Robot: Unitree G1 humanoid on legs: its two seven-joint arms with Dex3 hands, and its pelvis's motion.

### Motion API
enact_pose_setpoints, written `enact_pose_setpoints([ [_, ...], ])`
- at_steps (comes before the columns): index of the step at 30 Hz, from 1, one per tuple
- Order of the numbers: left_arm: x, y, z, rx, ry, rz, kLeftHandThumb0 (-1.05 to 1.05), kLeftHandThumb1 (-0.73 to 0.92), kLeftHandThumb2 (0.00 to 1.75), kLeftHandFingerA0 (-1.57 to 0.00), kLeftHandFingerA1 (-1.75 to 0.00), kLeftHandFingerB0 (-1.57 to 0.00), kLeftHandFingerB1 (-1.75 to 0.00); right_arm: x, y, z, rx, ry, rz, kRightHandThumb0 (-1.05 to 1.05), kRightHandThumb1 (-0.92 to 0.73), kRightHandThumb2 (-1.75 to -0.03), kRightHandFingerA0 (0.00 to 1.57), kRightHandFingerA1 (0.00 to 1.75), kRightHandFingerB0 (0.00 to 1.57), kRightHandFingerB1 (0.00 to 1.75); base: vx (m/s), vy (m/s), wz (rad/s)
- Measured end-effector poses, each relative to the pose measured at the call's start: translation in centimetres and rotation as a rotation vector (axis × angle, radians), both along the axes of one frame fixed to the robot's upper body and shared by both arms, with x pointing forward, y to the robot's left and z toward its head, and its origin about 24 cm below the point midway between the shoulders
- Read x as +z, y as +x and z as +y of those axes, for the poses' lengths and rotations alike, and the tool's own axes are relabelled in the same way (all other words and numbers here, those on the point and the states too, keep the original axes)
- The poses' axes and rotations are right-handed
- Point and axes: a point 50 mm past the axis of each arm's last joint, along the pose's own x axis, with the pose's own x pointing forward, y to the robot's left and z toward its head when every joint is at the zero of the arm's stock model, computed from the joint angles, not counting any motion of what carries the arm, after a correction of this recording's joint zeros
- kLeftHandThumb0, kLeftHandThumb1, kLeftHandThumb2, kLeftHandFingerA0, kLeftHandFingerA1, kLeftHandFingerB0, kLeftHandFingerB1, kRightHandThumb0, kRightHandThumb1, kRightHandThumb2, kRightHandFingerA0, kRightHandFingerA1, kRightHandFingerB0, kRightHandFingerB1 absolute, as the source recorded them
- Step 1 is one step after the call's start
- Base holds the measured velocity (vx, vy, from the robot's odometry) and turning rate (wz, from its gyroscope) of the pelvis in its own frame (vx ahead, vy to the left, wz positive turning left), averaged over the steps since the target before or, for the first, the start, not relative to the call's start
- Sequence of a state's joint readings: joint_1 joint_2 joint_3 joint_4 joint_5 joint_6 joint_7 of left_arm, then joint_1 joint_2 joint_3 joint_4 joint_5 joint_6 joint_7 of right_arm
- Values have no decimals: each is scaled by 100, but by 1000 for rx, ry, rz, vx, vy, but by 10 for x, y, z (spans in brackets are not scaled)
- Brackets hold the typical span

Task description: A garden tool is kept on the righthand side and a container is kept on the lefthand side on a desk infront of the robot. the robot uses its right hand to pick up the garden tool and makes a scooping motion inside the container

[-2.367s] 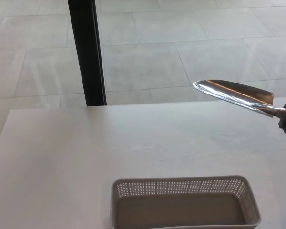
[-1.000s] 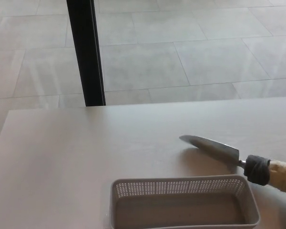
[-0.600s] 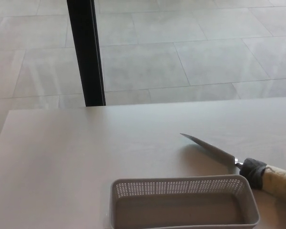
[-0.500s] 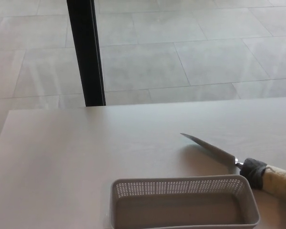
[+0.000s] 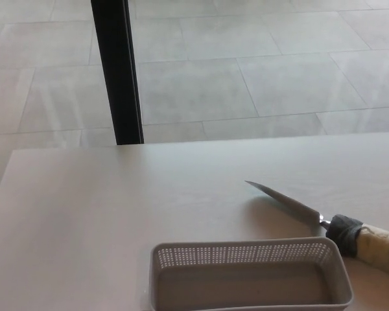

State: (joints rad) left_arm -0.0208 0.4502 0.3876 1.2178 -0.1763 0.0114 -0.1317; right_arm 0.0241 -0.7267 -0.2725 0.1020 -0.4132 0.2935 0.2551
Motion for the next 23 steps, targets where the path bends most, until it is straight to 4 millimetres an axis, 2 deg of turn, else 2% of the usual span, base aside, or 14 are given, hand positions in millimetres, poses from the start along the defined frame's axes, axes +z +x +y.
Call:
enact_pose_setpoints([
  [4, 0, 0, 0, 0, -1, -1, -41, 70, 60, -60, -71, -43, -52, 5, -15, -21, -96, 64, -60, -100, -64, -104, 0, 38, 0, 38, 0, 0, 0],
  [5, 0, 1, -1, 0, -2, -2, -43, 70, 60, -63, -77, -45, -54, 6, -19, -27, -126, 86, -78, -40, -39, -101, 7, 59, 0, 53, 0, 0, 0],
  [7, -1, 1, -1, 0, -4, -2, -43, 69, 60, -65, -75, -46, -54, 8, -27, -37, -177, 124, -119, -39, -51, -107, 7, 60, 0, 53, 0, 0, 0],
  [8, -1, 1, -2, 0, -6, -2, -41, 70, 61, -62, -73, -46, -53, 8, -31, -41, -199, 147, -140, -58, -79, -78, 0, 39, 4, 43, 0, 0, 0],
  [9, -2, 1, -3, -1, -8, -2, -41, 70, 61, -62, -73, -46, -53, 7, -33, -43, -217, 166, -155, -60, -71, -61, 0, 57, 9, 56, 0, 0, 0],
  [11, -3, 1, -4, -1, -13, -3, -40, 71, 60, -60, -70, -44, -53, 5, -42, -51, -267, 218, -196, -60, -70, -79, 0, 55, 6, 58, 0, 0, 0],
  [12, -4, 1, -5, -1, -15, -3, -41, 71, 61, -62, -70, -44, -53, 3, -46, -55, -290, 241, -211, -52, -74, -62, 0, 67, 4, 66, 0, 0, 0],
  [13, -4, 1, -5, -1, -16, -3, -42, 70, 61, -64, -72, -46, -54, 0, -51, -60, -324, 274, -232, -34, -67, -114, 10, 62, 3, 56, 0, 0, 0],
  [14, -4, 1, -5, -1, -16, -3, -42, 71, 60, -61, -71, -44, -54, -3, -55, -63, -344, 293, -245, -52, -74, -61, 0, 82, 6, 63, 0, 0, 0],
  [16, -4, 1, -5, 0, -17, -3, -41, 72, 62, -61, -71, -46, -56, -15, -68, -71, -423, 370, -283, -47, -76, -60, 0, 79, 4, 62, 0, 0, 0],
  [17, -4, 1, -5, 1, -17, -4, -43, 72, 62, -64, -72, -47, -56, -22, -74, -75, -459, 408, -296, -32, -72, -118, 9, 62, 4, 57, 0, 0, 0],
  [18, -4, 1, -5, 1, -17, -3, -43, 70, 61, -66, -73, -48, -56, -30, -79, -77, -496, 447, -310, -32, -72, -118, 11, 63, 5, 57, 0, 0, 0],
  [19, -4, 1, -5, 1, -17, -3, -41, 72, 61, -65, -72, -47, -55, -39, -85, -79, -536, 488, -321, -37, -72, -65, 7, 80, 5, 64, 0, 0, 0],
  [23, -4, 1, -5, 2, -17, -3, -41, 74, 63, -58, -70, -43, -55, -72, -104, -79, -667, 626, -348, -30, -73, -61, 16, 75, 19, 62, 0, 0, 0],
])
